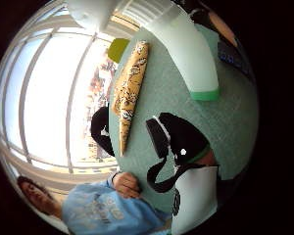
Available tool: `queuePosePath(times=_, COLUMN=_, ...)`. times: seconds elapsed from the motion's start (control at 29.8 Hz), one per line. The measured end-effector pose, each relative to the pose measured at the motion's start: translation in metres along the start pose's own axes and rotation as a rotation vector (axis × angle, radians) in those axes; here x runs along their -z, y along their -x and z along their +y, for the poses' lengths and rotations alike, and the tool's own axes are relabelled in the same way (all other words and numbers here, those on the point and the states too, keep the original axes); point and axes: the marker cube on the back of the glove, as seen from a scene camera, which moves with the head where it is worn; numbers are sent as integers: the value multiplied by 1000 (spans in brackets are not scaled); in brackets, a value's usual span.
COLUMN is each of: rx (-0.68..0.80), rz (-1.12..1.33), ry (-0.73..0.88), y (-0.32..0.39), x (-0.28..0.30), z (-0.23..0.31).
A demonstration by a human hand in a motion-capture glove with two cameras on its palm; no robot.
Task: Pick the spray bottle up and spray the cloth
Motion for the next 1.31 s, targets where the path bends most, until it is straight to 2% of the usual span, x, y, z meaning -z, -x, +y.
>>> queuePosePath(times=0.4, rx=-22, rz=-416, ry=-81, y=14, x=-13, z=-30)
queuePosePath(times=0.87, rx=-77, rz=-618, ry=-154, y=22, x=-37, z=-61)
queuePosePath(times=1.14, rx=-96, rz=-678, ry=-322, y=23, x=-45, z=-65)
queuePosePath(times=1.31, rx=-57, rz=-660, ry=-352, y=25, x=-46, z=-64)
